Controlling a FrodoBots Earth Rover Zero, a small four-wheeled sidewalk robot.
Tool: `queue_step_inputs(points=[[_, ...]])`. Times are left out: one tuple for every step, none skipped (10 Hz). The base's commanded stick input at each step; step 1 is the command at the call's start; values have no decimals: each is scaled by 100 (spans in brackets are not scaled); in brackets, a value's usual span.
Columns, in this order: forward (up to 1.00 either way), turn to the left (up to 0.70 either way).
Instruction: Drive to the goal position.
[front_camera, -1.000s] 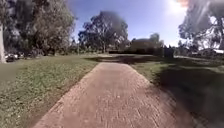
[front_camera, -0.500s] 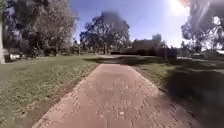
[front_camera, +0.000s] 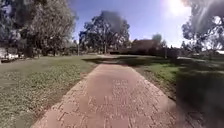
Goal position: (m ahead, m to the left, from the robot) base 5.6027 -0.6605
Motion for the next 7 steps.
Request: queue_step_inputs(points=[[70, 0], [70, 0], [70, 0], [70, 0], [70, 1], [70, 2], [70, 11]])
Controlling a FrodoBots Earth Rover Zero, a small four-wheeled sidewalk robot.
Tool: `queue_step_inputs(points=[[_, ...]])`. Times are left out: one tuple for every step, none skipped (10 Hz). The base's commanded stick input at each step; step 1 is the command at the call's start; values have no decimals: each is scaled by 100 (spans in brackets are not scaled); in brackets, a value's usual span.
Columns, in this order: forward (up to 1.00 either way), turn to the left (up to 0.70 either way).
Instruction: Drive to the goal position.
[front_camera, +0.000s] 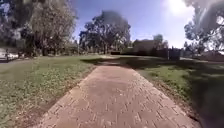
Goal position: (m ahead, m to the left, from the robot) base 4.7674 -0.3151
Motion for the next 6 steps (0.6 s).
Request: queue_step_inputs(points=[[70, 13], [70, 15], [70, 0], [70, 0], [70, 0], [70, 0]])
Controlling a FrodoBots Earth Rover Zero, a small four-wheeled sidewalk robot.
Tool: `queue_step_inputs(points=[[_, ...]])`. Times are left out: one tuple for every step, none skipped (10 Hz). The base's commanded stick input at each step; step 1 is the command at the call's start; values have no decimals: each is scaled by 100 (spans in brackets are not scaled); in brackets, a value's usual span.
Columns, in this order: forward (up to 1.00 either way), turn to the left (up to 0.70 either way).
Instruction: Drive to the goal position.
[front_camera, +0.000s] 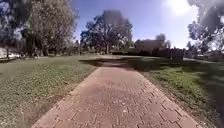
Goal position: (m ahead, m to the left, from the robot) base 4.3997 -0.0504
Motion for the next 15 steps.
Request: queue_step_inputs(points=[[70, 0], [70, 0], [70, 0], [70, 0], [70, 0], [70, 0], [70, 0], [70, 0], [70, 0], [70, 0], [70, 0], [70, 0], [70, 0], [70, 0], [70, 0]])
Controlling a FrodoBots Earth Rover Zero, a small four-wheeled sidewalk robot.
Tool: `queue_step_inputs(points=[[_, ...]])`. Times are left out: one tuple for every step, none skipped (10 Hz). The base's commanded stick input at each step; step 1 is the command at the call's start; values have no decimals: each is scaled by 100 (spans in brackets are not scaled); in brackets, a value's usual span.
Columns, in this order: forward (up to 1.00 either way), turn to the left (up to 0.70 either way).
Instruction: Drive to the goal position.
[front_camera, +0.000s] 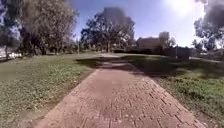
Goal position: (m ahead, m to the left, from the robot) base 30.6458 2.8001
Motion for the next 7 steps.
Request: queue_step_inputs(points=[[70, 0], [70, 0], [70, 0], [70, 0], [70, 3], [70, 9], [70, 15]])
